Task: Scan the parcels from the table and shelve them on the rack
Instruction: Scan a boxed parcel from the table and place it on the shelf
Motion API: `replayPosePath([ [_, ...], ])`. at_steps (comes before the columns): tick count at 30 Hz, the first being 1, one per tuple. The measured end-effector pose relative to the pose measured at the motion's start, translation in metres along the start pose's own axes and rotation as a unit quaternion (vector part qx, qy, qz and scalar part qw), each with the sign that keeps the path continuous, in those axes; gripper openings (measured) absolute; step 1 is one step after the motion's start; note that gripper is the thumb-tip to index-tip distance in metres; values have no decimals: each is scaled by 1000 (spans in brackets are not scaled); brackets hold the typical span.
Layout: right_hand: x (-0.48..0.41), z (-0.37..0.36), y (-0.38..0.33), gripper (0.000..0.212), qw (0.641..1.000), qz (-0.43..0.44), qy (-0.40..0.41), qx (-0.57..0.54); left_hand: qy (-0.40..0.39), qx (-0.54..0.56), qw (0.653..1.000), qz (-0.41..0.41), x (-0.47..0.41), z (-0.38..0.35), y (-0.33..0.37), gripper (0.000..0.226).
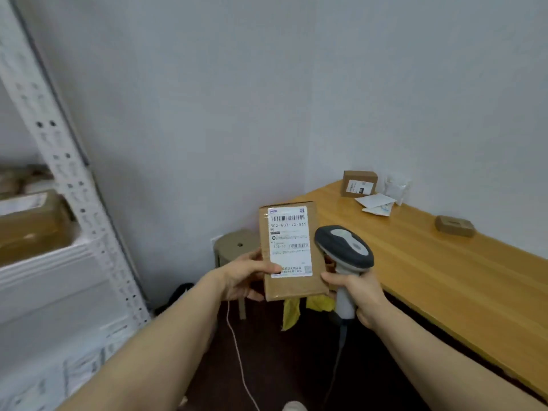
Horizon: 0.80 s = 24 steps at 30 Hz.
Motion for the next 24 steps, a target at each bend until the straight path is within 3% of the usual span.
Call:
replayPosePath([
  [6,90,-108,-6,41,986,29,-160,-37,7,112,993,-24,144,73,-73,86],
  [14,180,-278,-10,38,940,44,-336,-34,157,203,962,-89,316,180,-149,73],
  [19,229,-404,2,31,922,26,-385,-21,253,253,926,-121,398,265,-186,48],
  [24,272,-537,22,26,915,14,-404,23,395,290,865,-104,455,368,-208,44],
])
Point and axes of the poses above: each hand's wrist, its own x-axis away from the middle knuckle, its own z-axis out of the back of the hand, y = z × x, the point moved 1 cm from there along -x, towards the middle knuckle, and after that the axes turned 14 degrees about z, right-handed, at the moved point
